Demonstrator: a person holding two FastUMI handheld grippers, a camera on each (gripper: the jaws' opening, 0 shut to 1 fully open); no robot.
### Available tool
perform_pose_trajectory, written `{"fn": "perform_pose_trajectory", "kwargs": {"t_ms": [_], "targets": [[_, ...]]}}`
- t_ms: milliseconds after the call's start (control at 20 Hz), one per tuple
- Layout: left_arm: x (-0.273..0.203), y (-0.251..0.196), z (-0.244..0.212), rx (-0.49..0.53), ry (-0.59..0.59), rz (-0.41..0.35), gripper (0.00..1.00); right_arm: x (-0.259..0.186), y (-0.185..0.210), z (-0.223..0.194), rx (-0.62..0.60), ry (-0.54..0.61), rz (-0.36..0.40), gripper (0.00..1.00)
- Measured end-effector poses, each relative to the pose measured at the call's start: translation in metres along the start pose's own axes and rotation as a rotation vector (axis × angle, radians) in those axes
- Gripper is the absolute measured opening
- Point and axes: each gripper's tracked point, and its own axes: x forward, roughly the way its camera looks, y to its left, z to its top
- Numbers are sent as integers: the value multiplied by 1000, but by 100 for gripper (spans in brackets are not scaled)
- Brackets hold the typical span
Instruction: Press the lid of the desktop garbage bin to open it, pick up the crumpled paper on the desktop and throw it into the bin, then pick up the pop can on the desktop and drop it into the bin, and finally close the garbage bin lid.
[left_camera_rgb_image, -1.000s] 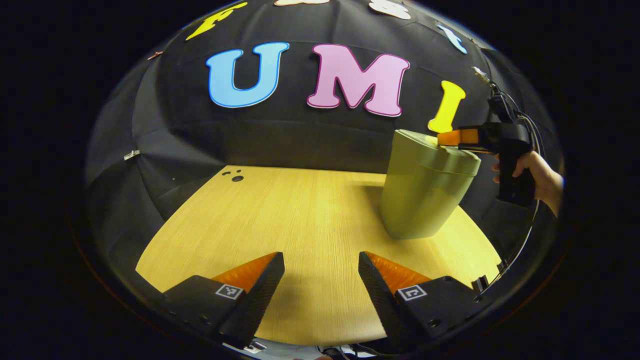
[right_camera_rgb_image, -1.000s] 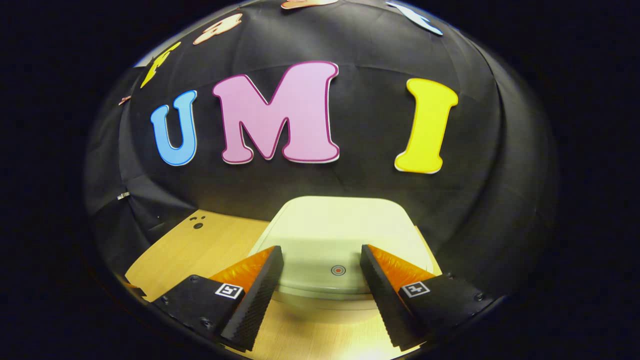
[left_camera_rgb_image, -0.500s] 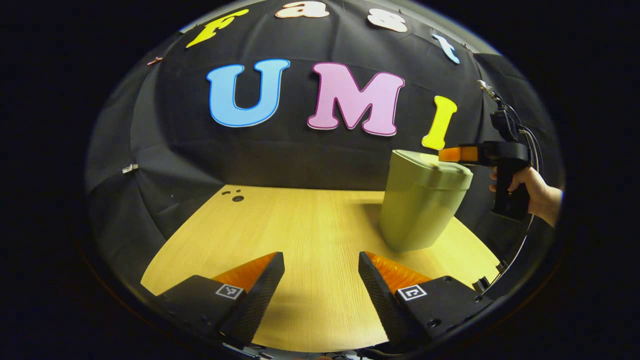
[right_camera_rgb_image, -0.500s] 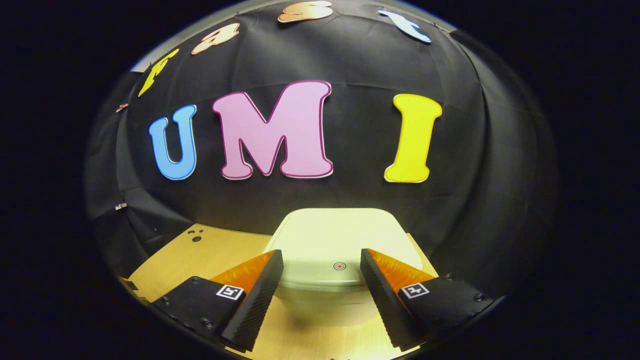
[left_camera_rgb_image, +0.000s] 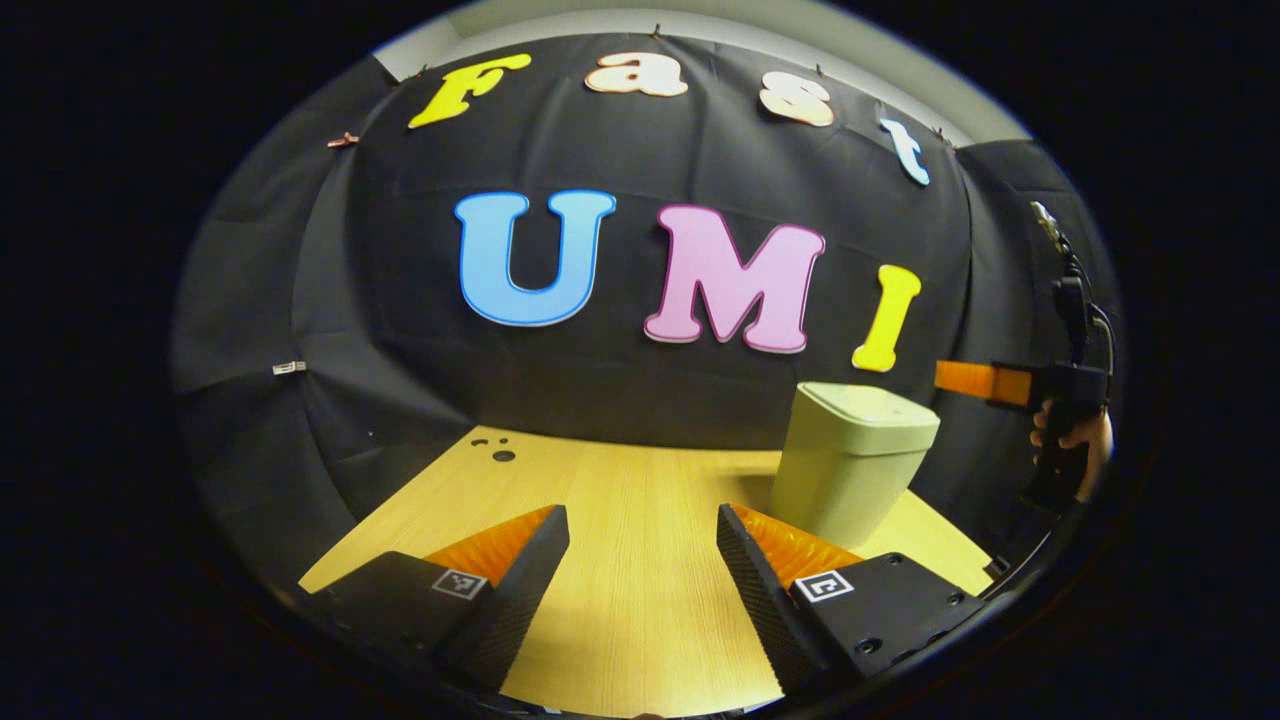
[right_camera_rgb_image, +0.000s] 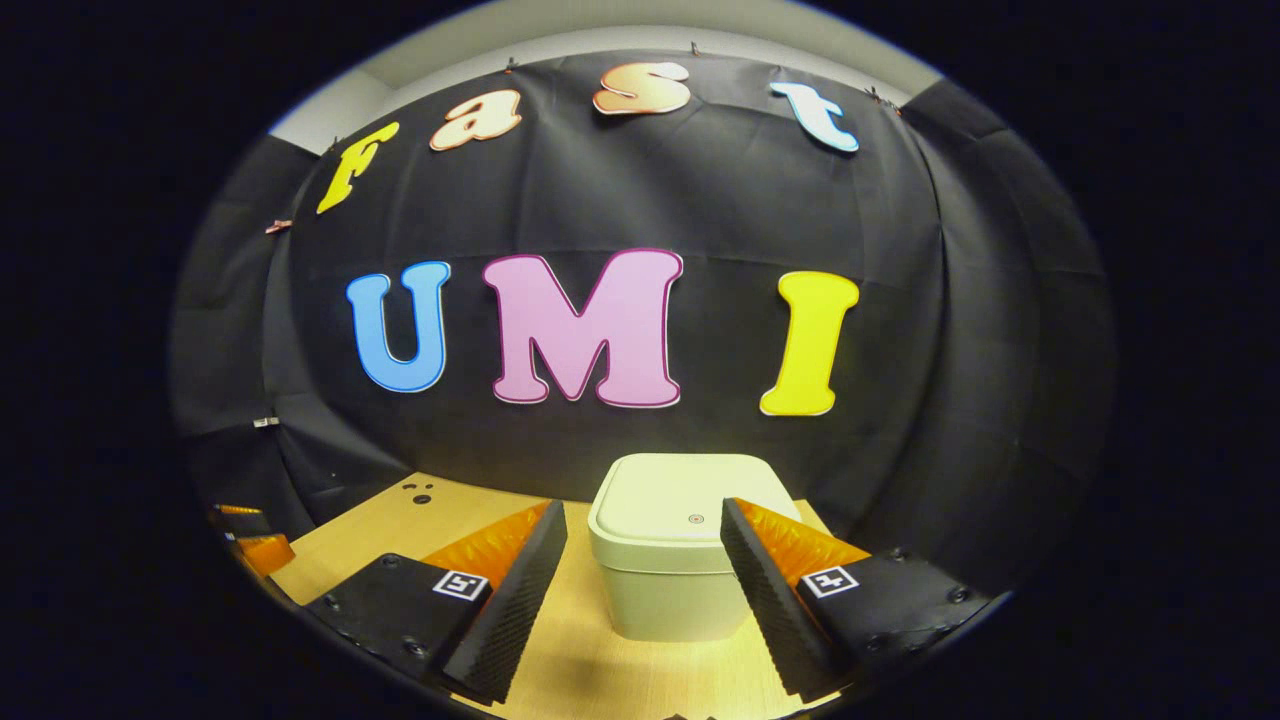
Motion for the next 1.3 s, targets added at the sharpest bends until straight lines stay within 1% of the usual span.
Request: {"fn": "perform_pose_trajectory", "kwargs": {"t_ms": [150, 300, 350, 450, 650, 800, 950, 1100, 1300], "targets": [[-6, 1, 3, 24, -19, -8, 96, -29, 23, -2, -11, -28, 23, 97], [-10, 4, 1, 18, -14, 21, 96, -48, 46, -16, -31, -30, 50, 97], [-11, 4, 0, 6, -2, 34, 96, -52, 56, -22, -37, -24, 73, 97], [-14, 7, -3, -28, 14, 67, 96, -56, 67, -40, -61, 19, 103, 97], [-19, 15, -3, -62, 4, 126, 96, -59, 95, -61, -35, 100, 196, 98], [-22, 21, -2, -66, -6, 172, 96, -54, 102, -59, -31, 110, 227, 98], [-28, 25, -2, -63, -11, 198, 96, -52, 108, -65, -30, 142, 248, 98], [-29, 24, -8, -70, 3, 192, 96, -50, 112, -67, -41, 150, 253, 98], [-30, 24, -14, -63, 15, 182, 96, -49, 120, -75, -15, 170, 257, 98]]}}
